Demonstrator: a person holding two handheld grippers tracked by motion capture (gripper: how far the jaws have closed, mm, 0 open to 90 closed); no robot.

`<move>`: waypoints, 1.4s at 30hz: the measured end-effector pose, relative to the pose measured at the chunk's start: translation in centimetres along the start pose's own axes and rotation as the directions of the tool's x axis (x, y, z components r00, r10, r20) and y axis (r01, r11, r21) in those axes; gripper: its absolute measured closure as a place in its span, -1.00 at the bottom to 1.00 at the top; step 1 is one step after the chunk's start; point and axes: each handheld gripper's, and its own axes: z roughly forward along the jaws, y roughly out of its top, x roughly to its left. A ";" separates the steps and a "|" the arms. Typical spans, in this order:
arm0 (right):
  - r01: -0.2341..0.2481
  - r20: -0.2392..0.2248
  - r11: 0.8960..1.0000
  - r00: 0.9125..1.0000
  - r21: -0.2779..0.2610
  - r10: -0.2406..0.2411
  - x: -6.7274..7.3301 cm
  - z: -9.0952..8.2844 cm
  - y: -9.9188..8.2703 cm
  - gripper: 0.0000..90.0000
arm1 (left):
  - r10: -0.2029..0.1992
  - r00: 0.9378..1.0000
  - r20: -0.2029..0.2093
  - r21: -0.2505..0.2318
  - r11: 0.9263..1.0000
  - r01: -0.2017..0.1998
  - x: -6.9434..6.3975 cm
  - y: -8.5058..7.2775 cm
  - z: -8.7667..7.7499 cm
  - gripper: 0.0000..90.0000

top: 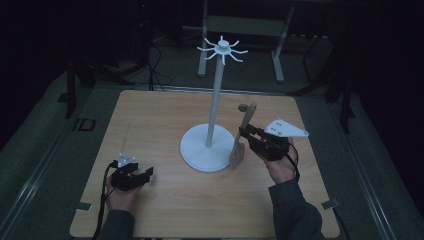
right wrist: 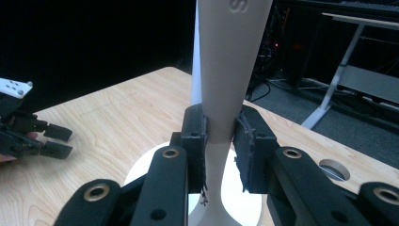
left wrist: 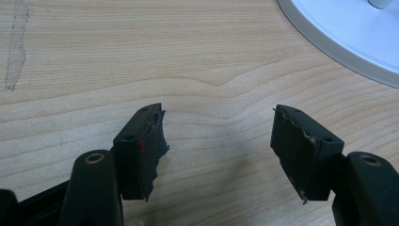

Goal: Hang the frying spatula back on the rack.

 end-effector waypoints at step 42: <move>-0.019 -0.022 0.999 1.000 -0.036 0.018 -0.9 0.8 3.2 0.66 | 0.003 1.000 0.001 0.002 1.000 -0.003 0.0 0.0 0.0 -0.21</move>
